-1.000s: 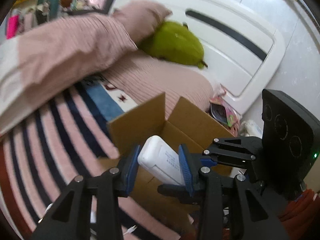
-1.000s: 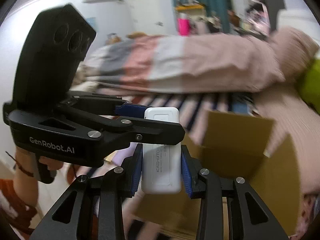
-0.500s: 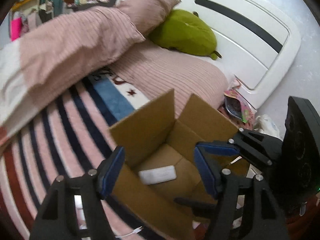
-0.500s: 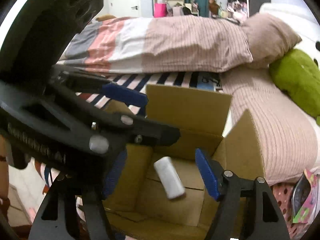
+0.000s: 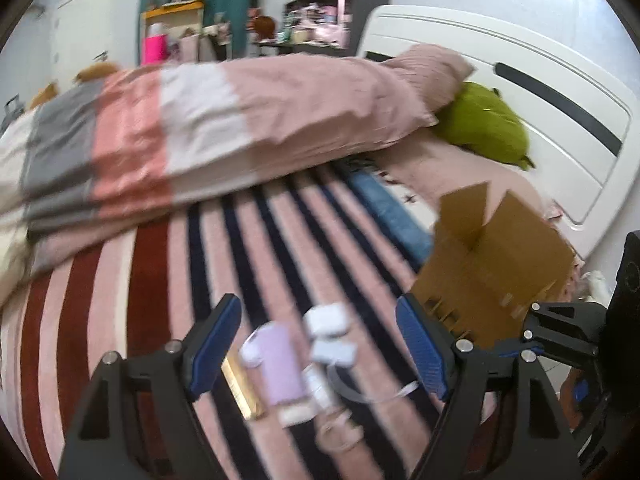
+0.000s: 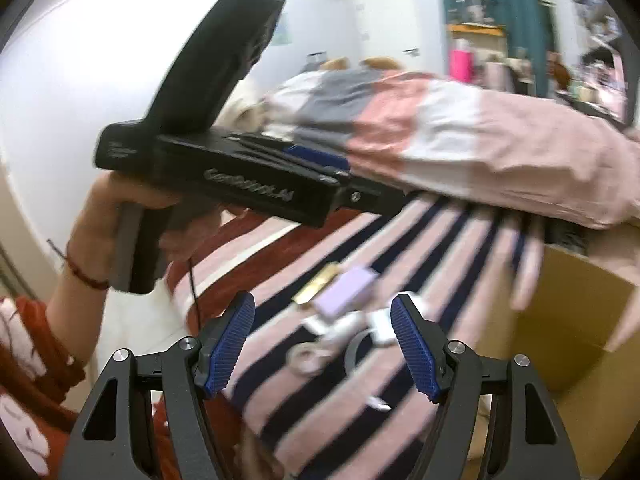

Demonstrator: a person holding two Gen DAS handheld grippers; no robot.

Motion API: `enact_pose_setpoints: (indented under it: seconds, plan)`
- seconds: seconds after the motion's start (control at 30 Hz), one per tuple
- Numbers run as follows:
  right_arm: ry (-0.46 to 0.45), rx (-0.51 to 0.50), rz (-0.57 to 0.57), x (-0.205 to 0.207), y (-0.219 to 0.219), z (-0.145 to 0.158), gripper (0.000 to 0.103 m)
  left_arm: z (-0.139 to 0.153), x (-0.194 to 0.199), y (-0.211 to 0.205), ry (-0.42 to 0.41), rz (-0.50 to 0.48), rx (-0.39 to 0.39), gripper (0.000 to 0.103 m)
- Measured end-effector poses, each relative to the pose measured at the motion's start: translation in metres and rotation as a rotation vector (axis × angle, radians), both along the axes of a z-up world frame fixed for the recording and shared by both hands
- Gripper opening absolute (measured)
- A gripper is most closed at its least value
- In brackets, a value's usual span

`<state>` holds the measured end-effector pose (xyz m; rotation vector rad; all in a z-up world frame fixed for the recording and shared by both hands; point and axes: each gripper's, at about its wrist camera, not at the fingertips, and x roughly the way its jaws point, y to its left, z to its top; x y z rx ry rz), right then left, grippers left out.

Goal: Organize rigid objects
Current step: 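Grasp the white ring-shaped holder with the right gripper, then lower the white ring into the cardboard box and release it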

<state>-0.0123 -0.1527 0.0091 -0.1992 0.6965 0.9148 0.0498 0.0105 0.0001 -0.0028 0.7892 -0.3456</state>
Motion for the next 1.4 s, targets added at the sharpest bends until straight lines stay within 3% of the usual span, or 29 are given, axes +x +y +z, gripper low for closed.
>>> enact_pose_setpoints:
  seconds: [0.17,0.23,0.37,0.5,0.57,0.73,0.9,0.97,1.03,1.13,1.2,1.4]
  plan:
    - [0.153,-0.035,0.065,0.005,0.039,-0.057,0.068,-0.055,-0.020,0.037,0.050,0.053,-0.018,0.077]
    - [0.214,-0.062,0.043,0.011,0.049,-0.087,0.068,-0.074,-0.028,0.048,0.074,0.067,-0.028,0.077]
    - [0.251,-0.128,-0.037,0.016,0.057,-0.134,0.067,-0.102,-0.036,0.054,0.118,0.083,-0.049,0.077]
    - [0.210,-0.193,-0.097,0.020,0.063,-0.158,0.050,-0.118,-0.042,0.057,0.149,0.084,-0.060,0.077]
    - [0.163,-0.214,-0.108,0.021,0.066,-0.160,0.037,-0.121,-0.043,0.057,0.157,0.083,-0.065,0.077]
    - [0.148,-0.206,-0.095,0.016,0.068,-0.145,0.037,-0.117,-0.045,0.049,0.172,0.010,-0.121,0.077]
    - [0.085,-0.130,-0.051,0.009,0.070,-0.105,0.037,-0.090,-0.043,0.026,0.177,-0.121,-0.203,0.076]
    - [0.029,-0.108,-0.041,0.005,0.067,-0.082,0.037,-0.073,-0.040,0.014,0.170,-0.173,-0.226,0.069]
    - [-0.021,-0.097,-0.041,0.003,0.062,-0.065,0.037,-0.058,-0.035,0.004,0.163,-0.210,-0.248,0.055]
    - [-0.088,-0.092,-0.059,0.001,0.051,-0.043,0.037,-0.031,-0.028,-0.019,0.136,-0.272,-0.236,0.038]
    - [-0.122,-0.087,-0.087,0.001,0.039,-0.029,0.037,-0.015,-0.021,-0.040,0.117,-0.303,-0.198,0.033]
    - [-0.174,-0.074,-0.210,0.015,-0.011,-0.002,0.037,0.016,0.004,-0.105,0.096,-0.387,-0.125,0.033]
